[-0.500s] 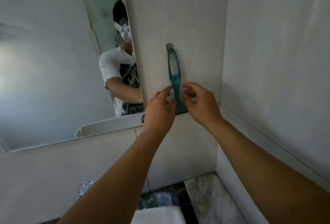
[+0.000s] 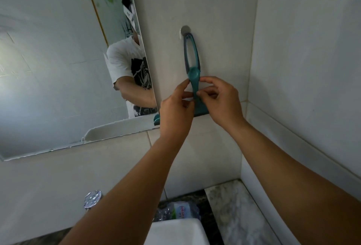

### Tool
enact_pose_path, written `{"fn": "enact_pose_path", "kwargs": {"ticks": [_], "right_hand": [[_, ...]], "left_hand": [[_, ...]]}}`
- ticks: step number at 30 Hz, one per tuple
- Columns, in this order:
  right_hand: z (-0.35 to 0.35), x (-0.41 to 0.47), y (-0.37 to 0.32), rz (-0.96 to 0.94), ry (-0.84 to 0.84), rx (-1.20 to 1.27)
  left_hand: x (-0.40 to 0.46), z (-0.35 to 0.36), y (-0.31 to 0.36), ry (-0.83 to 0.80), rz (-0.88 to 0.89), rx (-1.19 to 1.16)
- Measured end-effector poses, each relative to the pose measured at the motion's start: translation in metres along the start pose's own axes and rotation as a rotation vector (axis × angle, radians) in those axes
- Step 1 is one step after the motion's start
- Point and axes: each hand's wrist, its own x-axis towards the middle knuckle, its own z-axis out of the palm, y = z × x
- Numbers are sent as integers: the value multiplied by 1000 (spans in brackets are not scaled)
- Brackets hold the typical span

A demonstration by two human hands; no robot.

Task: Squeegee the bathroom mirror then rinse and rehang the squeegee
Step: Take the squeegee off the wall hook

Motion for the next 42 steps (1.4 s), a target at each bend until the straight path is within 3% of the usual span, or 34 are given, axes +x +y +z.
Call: {"fn": "enact_pose_path", "kwargs": {"ticks": [10,20,24,28,34,42], "right_hand": [[-11,-20,-33,46,11,52],[-10,-66,-72,113,-88,153],[-13,-79,-86,-212,-50,-207],[-15,-79,-108,-591,-128,-606],[-5,-74,-129,-675,-422,-767],[14,-94,-147,-600,-487,-573]], "left_hand": [[-12,-26,13,-72,127,49],[-33,-101,8,-331,133,122],[-43,-138,3,-390,99,150],[-53,-173,7,-496,104,258],[-66,-208,10,-606,142,346],[-83,-249,6,-546,219,434]]}}
